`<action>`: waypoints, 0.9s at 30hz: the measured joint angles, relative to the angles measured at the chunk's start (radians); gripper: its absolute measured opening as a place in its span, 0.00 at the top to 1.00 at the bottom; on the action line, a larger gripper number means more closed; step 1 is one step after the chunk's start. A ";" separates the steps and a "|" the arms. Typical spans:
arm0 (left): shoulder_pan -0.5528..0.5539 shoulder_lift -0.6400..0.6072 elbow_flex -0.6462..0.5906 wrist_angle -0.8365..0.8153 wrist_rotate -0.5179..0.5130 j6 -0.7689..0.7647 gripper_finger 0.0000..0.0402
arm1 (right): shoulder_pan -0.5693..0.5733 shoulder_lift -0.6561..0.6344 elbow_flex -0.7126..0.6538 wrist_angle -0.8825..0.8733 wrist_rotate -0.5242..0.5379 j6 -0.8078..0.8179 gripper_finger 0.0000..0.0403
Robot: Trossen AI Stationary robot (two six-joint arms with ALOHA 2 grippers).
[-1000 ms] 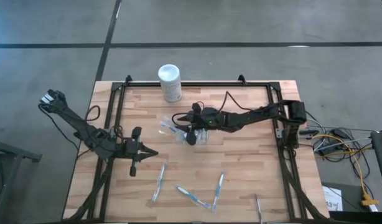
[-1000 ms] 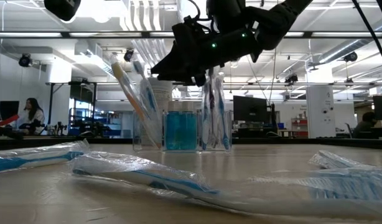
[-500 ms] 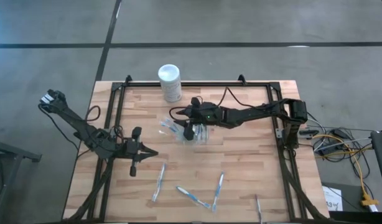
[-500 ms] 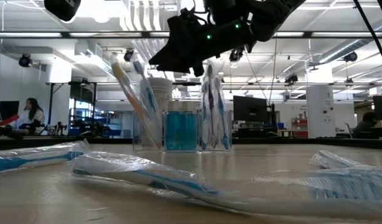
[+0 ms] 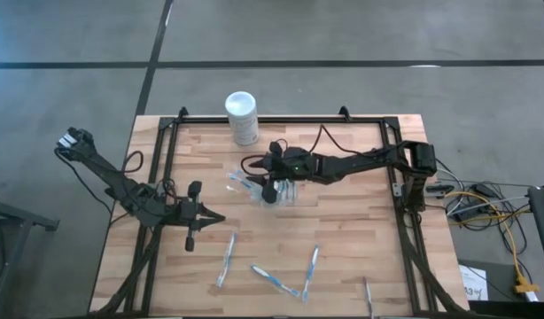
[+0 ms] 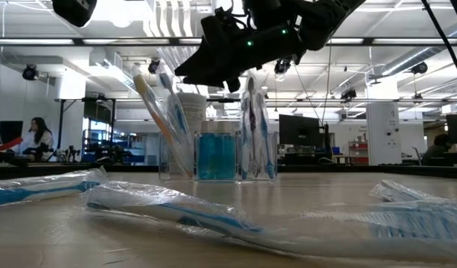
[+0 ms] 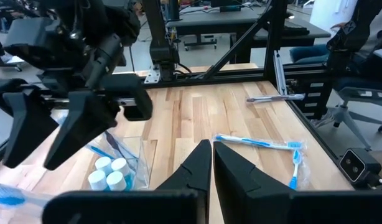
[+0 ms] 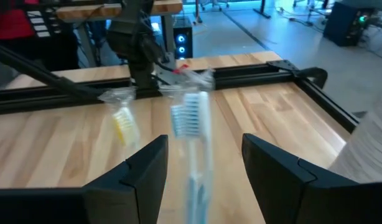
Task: Pick & Place toothbrushing station
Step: Put the blue toothbrush into the transparent organizer
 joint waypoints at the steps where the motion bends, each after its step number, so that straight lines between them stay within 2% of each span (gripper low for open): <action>1: 0.000 0.000 0.000 0.001 0.000 0.000 0.95 | 0.001 0.000 0.000 0.001 0.000 0.003 0.50; 18: 0.000 0.000 -0.002 0.000 0.000 0.008 0.95 | 0.053 0.000 -0.006 -0.044 0.063 -0.023 0.50; 27: 0.000 0.002 -0.002 -0.009 0.000 0.003 0.95 | 0.050 0.139 0.098 -0.075 0.084 -0.015 0.50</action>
